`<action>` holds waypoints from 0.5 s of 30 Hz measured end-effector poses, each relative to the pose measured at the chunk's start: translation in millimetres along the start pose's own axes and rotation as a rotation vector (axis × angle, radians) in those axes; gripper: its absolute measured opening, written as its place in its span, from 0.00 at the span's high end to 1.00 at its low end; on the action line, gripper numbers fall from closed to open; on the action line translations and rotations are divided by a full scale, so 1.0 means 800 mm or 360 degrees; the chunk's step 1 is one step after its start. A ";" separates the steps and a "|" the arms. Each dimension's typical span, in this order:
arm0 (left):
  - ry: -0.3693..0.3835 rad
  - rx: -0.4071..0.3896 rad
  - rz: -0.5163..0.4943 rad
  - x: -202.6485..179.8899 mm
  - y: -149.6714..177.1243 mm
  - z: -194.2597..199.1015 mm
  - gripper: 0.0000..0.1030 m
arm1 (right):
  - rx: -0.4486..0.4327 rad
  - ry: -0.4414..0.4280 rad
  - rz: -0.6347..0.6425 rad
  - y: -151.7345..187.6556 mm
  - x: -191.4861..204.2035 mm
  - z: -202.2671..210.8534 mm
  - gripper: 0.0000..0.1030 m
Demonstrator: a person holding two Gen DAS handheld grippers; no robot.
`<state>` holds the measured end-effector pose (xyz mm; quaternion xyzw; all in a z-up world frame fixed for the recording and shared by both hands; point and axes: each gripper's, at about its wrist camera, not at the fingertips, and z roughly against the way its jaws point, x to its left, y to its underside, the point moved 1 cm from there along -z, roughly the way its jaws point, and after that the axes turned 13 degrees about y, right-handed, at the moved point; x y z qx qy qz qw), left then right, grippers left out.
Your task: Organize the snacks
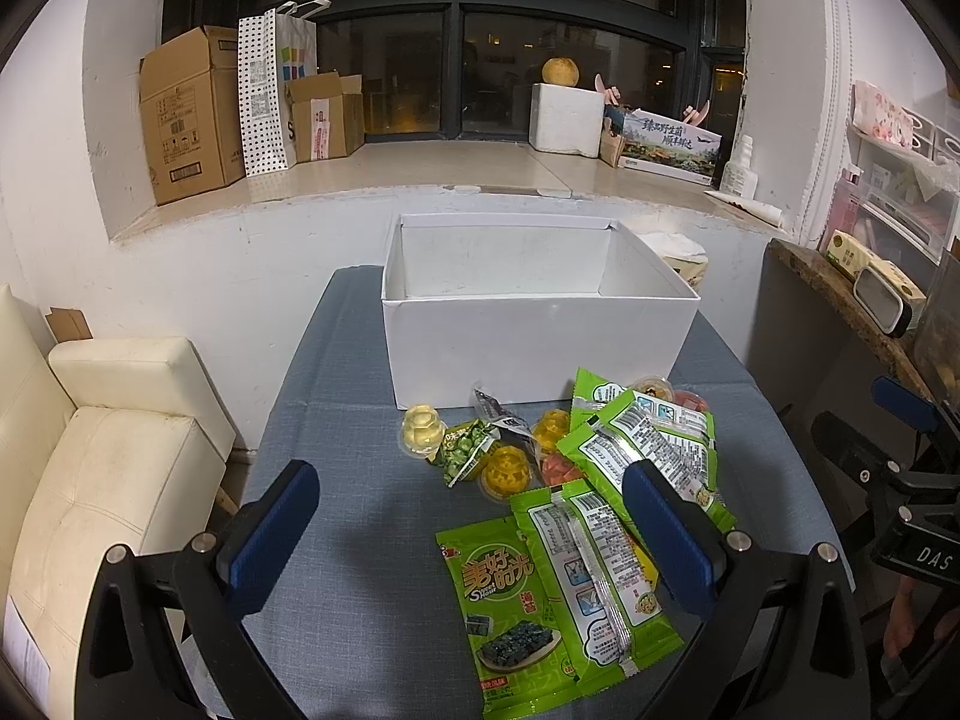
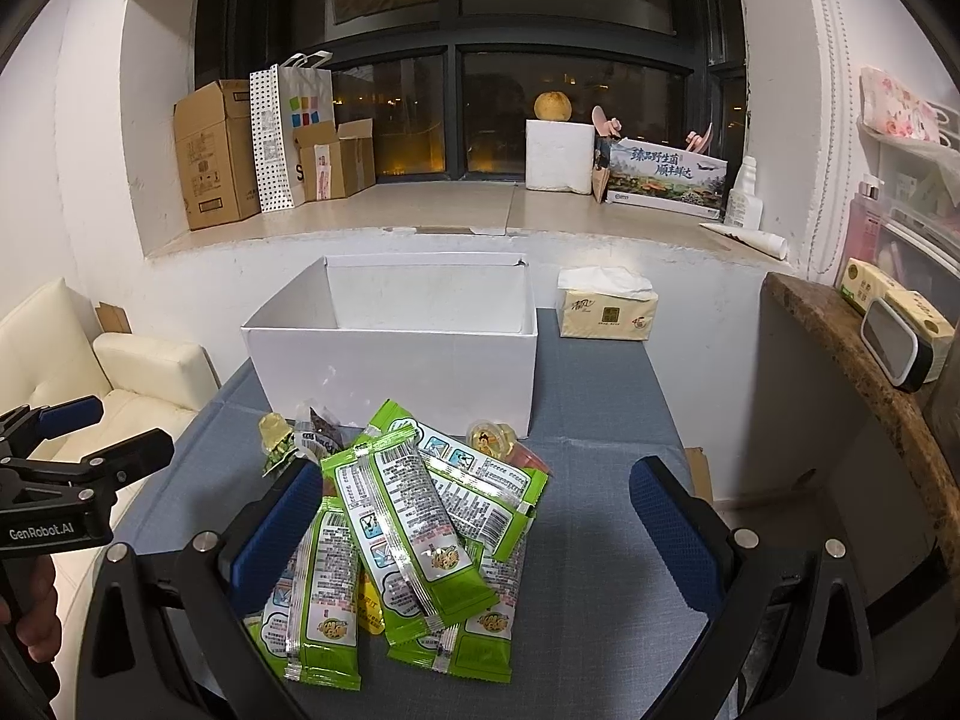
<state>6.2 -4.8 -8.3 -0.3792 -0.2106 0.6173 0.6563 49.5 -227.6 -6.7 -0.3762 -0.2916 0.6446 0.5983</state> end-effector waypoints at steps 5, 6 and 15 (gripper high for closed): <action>0.0000 0.0001 0.0001 0.000 0.000 0.000 0.00 | 0.0004 0.0000 0.0010 0.000 0.001 -0.001 0.00; 0.0001 0.0000 0.0001 0.000 0.000 0.000 0.00 | 0.0005 -0.0002 0.0011 0.000 0.001 -0.001 0.00; 0.0008 0.0000 -0.0007 -0.001 0.001 0.000 0.00 | 0.0007 0.0000 0.0021 0.000 0.003 -0.001 0.00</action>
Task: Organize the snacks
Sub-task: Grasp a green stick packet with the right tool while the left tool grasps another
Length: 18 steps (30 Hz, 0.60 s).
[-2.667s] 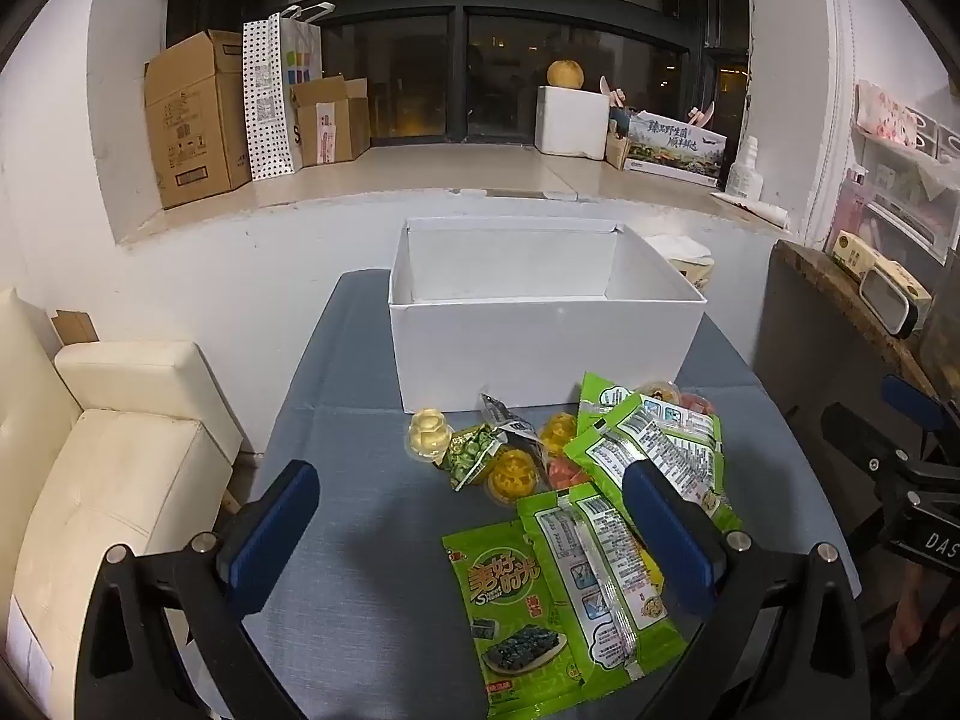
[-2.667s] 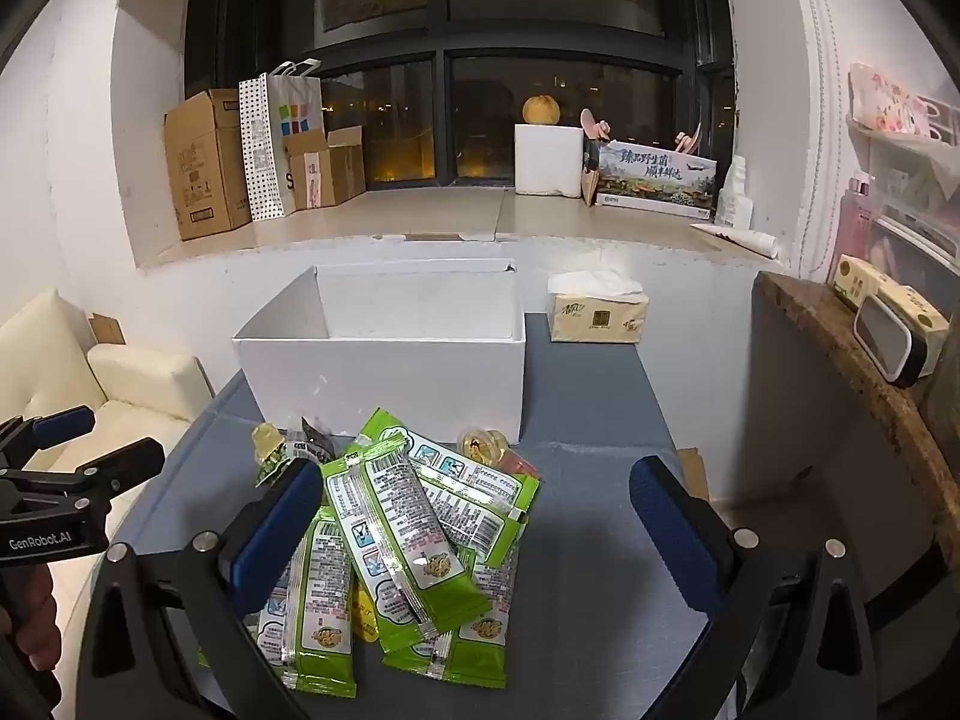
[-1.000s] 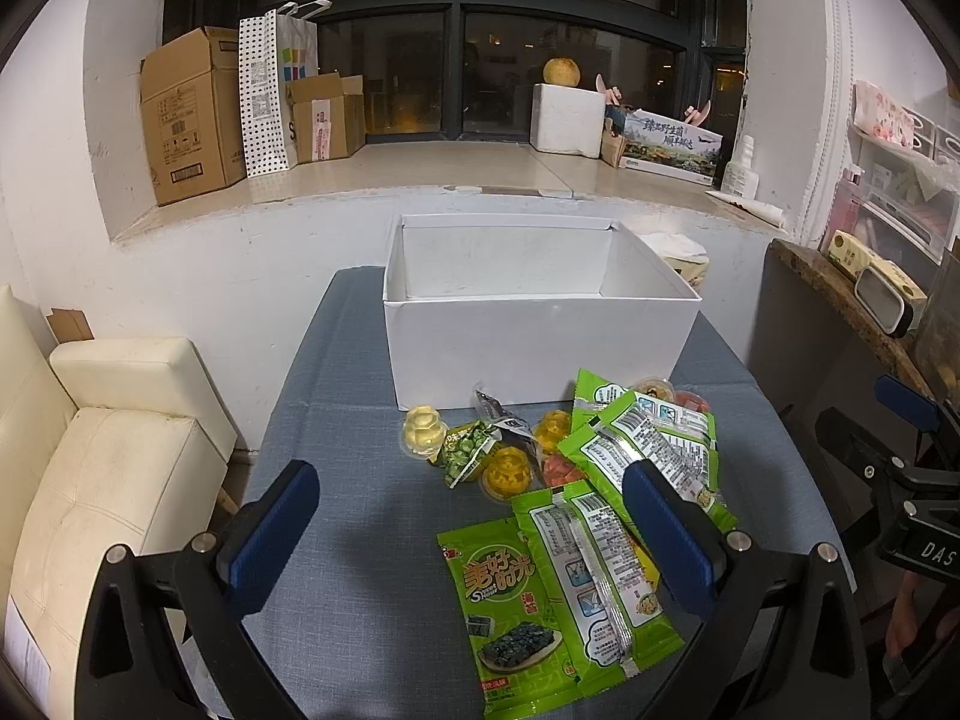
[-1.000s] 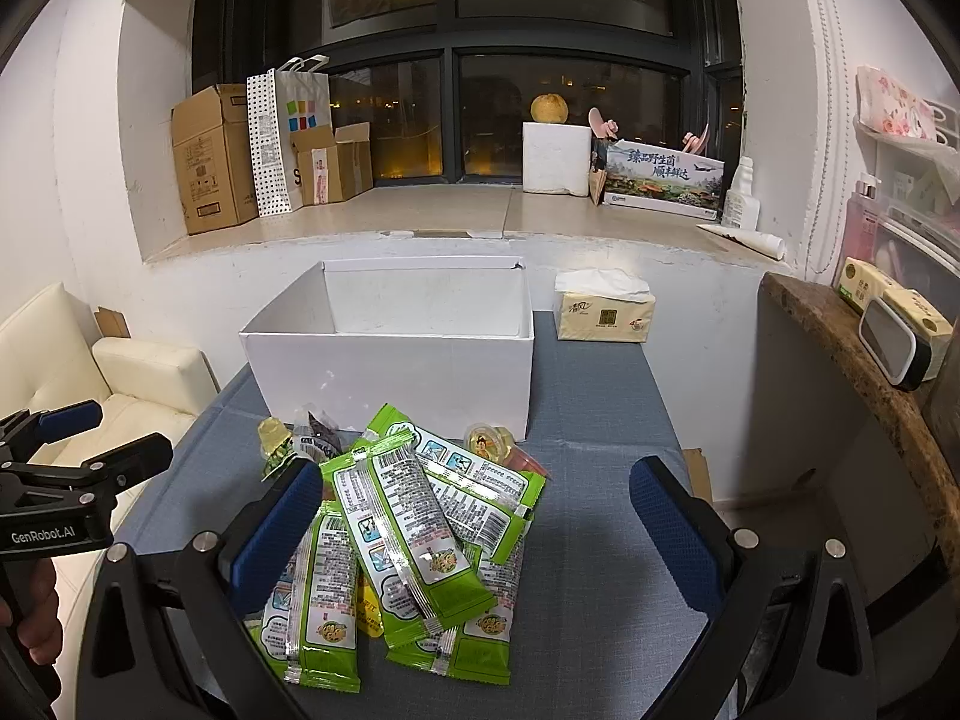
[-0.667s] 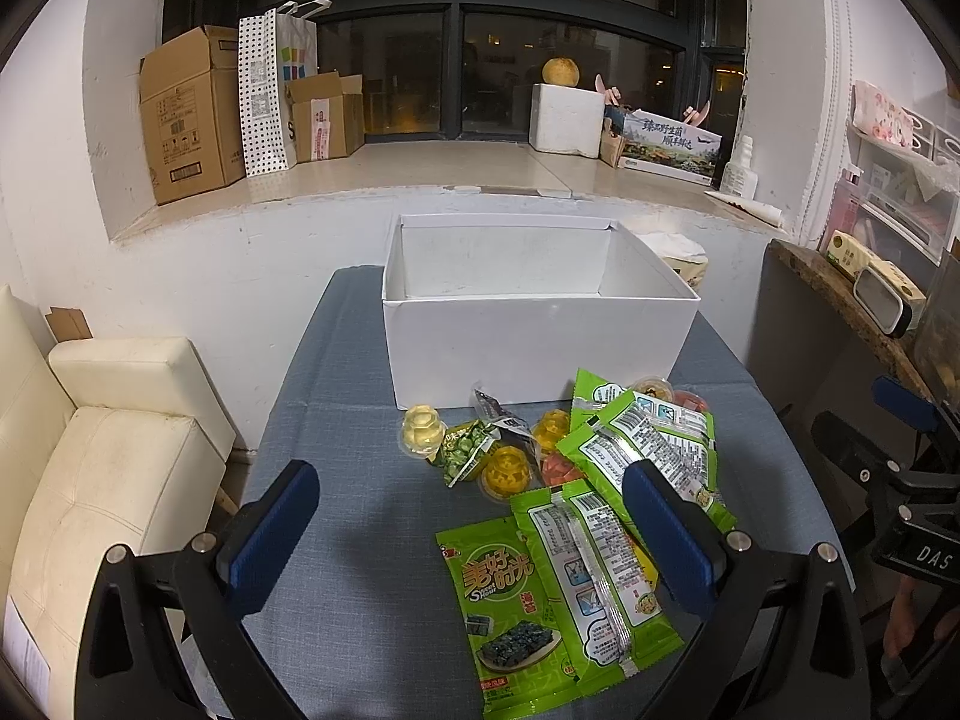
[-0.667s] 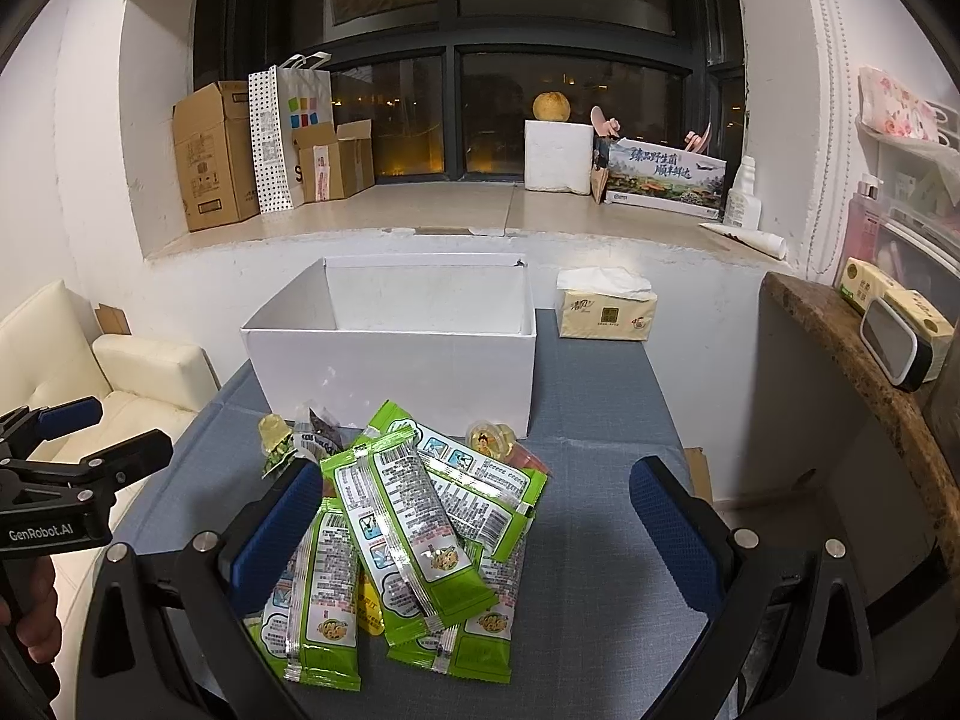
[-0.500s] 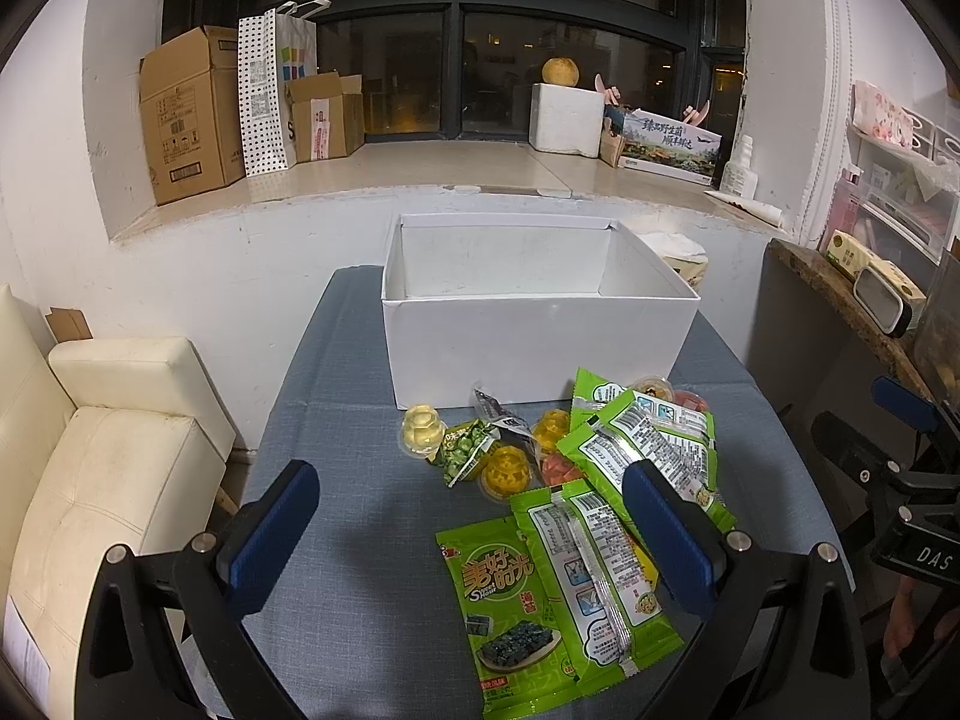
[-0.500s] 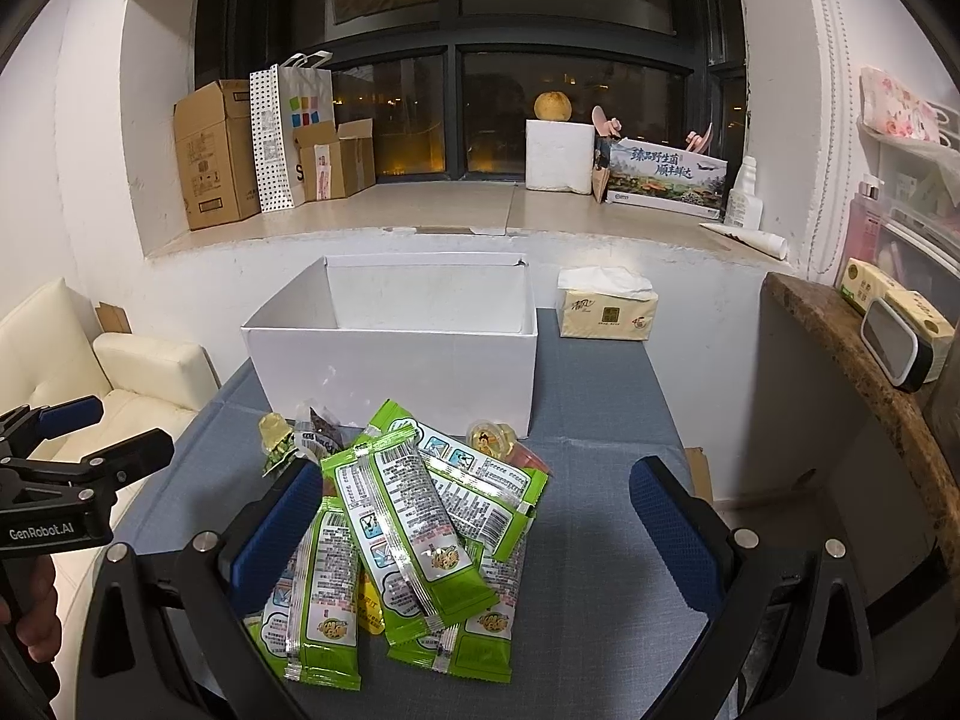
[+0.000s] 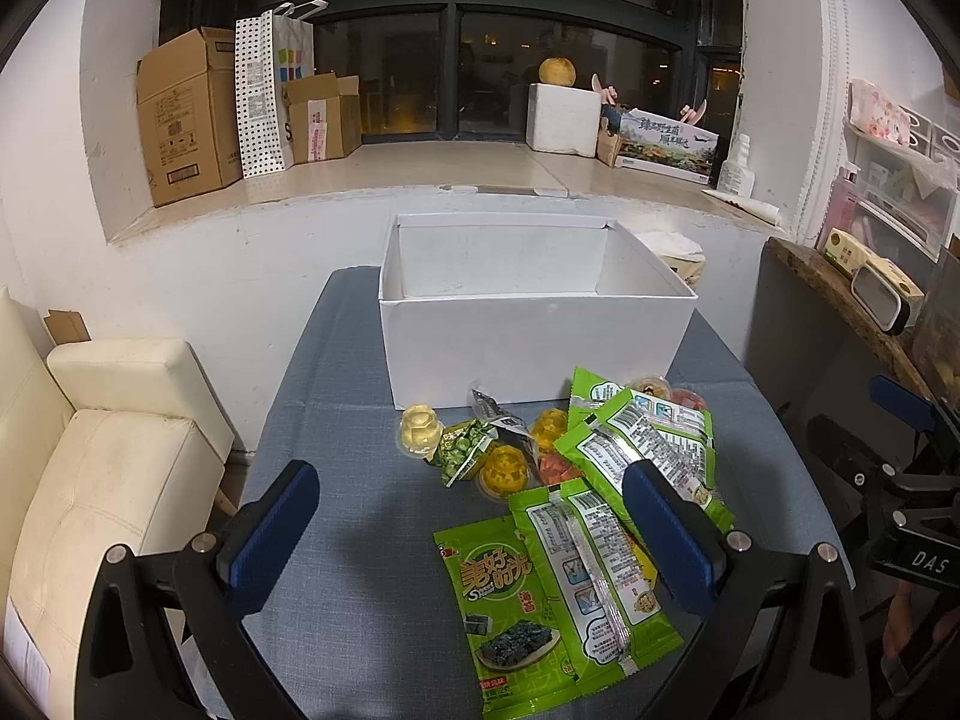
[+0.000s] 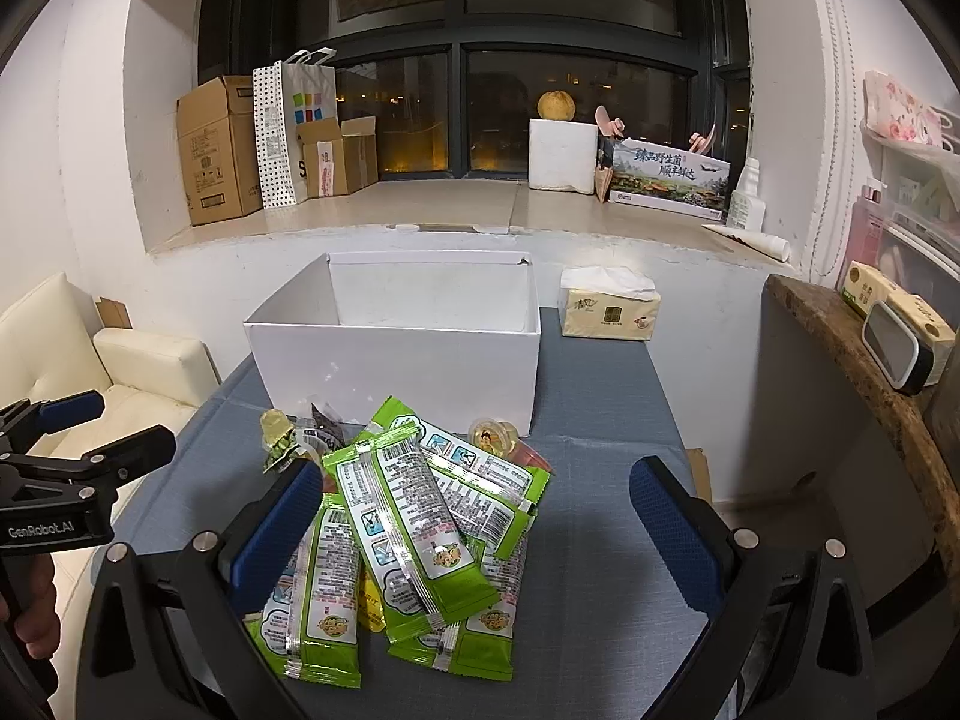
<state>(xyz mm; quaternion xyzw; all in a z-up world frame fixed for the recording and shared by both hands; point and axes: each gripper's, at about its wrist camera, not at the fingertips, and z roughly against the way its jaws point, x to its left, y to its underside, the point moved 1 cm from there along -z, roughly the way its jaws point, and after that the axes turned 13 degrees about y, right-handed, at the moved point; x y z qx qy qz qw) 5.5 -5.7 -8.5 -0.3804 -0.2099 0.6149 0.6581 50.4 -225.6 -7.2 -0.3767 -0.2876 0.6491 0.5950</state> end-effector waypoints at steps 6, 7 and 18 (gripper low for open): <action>0.0006 0.0002 -0.0005 -0.001 0.000 0.000 0.00 | -0.0002 -0.0014 0.0002 0.001 0.001 -0.001 0.00; 0.0010 0.0001 -0.0003 0.000 0.001 0.000 0.00 | -0.0001 -0.0025 0.0003 0.002 0.001 -0.002 0.00; 0.0021 0.0063 0.0074 0.020 0.018 -0.013 0.00 | 0.0197 -0.0226 0.0311 0.027 0.049 -0.099 0.00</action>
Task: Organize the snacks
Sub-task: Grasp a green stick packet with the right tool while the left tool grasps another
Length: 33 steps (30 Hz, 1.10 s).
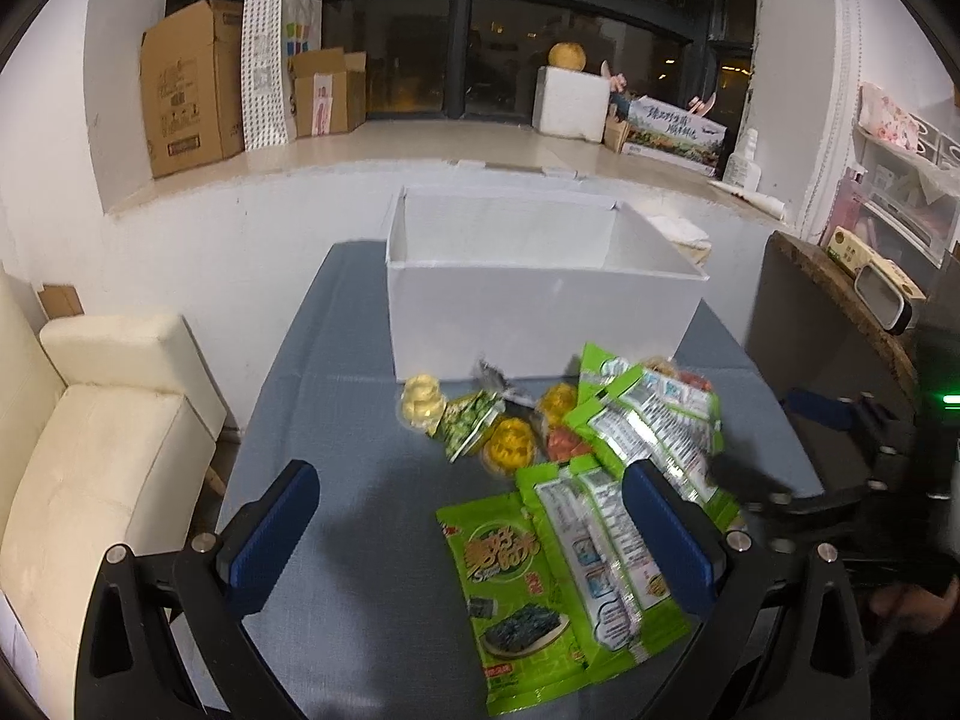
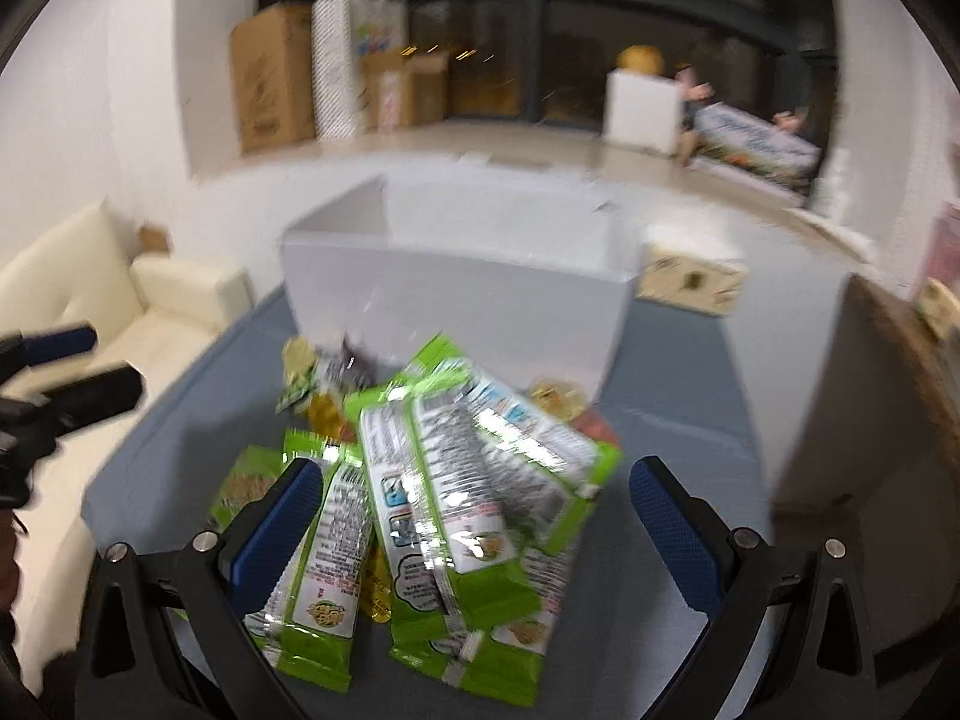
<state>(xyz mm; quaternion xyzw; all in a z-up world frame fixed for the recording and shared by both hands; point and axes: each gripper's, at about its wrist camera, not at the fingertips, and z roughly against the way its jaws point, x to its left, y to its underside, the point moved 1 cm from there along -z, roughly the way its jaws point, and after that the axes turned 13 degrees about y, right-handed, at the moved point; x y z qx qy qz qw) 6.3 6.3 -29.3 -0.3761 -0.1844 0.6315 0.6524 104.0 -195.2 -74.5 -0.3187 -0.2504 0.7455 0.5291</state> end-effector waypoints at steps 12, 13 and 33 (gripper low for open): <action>-0.0008 0.0137 0.0071 0.024 0.037 -0.025 0.00 | 0.0184 0.0069 0.0149 0.019 0.028 -0.080 0.12; -0.0003 0.0142 0.0071 0.024 0.038 -0.027 0.00 | 0.0175 0.0060 0.0141 0.018 0.026 -0.077 0.29; 0.0077 0.0460 0.0022 -0.061 0.051 -0.153 0.01 | -0.0092 0.0036 -0.0332 0.001 -0.087 0.042 0.35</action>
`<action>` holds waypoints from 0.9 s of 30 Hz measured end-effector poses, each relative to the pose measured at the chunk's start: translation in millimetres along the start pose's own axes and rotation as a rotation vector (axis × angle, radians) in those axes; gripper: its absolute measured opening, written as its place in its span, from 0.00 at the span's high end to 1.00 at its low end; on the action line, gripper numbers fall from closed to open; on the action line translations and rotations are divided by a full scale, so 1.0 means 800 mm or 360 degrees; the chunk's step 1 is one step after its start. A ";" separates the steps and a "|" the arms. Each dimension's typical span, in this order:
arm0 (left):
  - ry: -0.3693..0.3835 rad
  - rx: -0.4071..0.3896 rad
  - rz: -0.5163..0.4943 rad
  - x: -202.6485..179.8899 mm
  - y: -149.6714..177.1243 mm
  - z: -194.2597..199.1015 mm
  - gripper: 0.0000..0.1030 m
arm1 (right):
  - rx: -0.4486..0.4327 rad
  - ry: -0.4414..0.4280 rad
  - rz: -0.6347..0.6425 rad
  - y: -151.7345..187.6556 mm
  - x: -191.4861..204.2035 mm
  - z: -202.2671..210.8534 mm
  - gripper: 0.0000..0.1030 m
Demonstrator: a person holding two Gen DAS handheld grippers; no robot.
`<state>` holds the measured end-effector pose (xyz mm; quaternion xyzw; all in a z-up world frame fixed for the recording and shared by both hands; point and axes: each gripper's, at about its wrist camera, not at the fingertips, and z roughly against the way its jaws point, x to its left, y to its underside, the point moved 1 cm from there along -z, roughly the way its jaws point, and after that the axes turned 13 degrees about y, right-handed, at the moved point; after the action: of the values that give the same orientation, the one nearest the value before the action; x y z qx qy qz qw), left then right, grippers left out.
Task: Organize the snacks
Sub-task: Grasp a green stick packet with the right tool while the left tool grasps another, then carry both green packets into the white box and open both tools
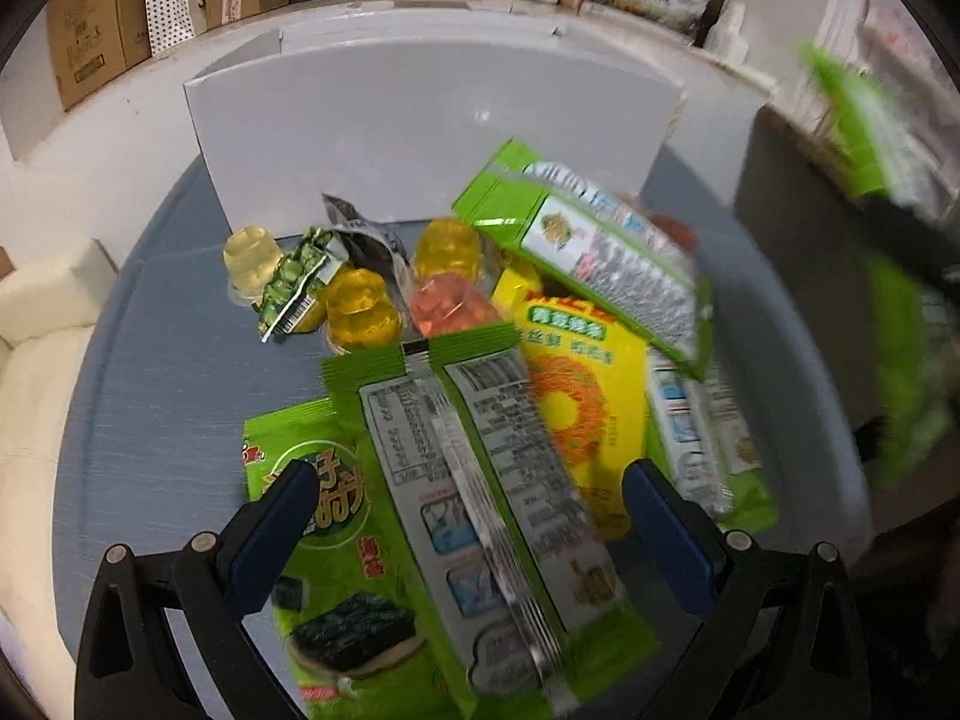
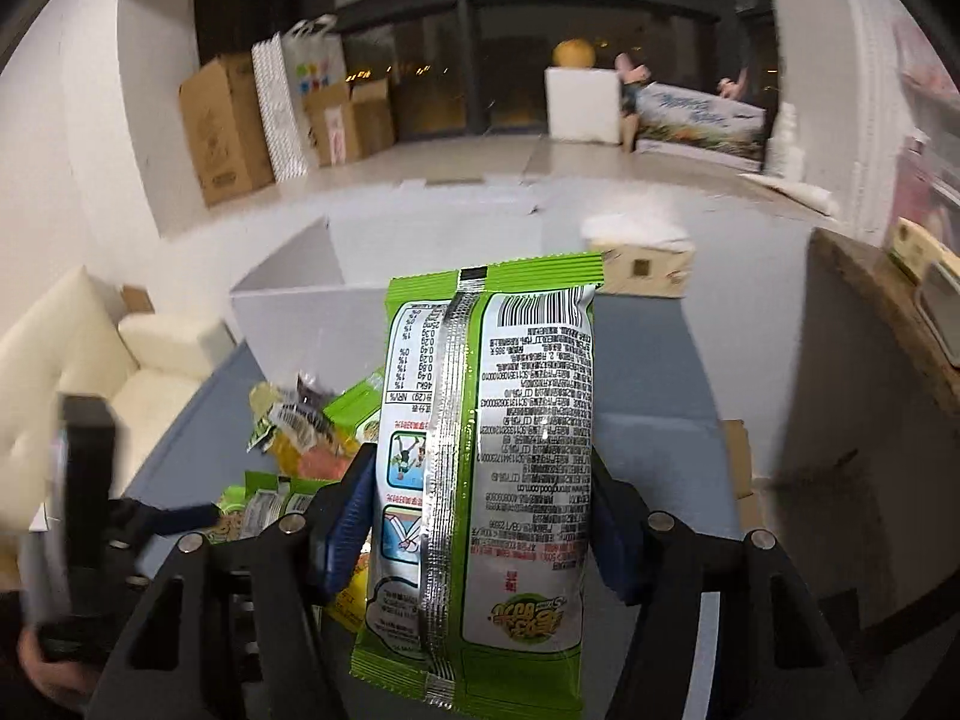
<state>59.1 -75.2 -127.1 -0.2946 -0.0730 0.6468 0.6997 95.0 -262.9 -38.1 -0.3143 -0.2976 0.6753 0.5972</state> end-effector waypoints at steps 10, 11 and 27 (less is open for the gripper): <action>0.0025 -0.0056 -0.0002 0.005 0.001 0.008 0.26 | 0.0024 -0.0039 0.0018 0.011 0.008 0.002 0.35; 0.0070 -0.0077 0.0001 0.006 -0.001 0.016 0.27 | 0.0019 -0.0046 0.0021 0.010 0.010 0.002 0.35; 0.0045 -0.0487 -0.0177 0.081 -0.273 0.090 0.27 | 0.0033 -0.0178 0.0026 -0.181 0.055 -0.140 0.35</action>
<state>222.5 11.2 24.0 -0.4023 -0.1768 0.5842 0.6823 268.2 -200.7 1.8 -0.2722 -0.3208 0.6998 0.5772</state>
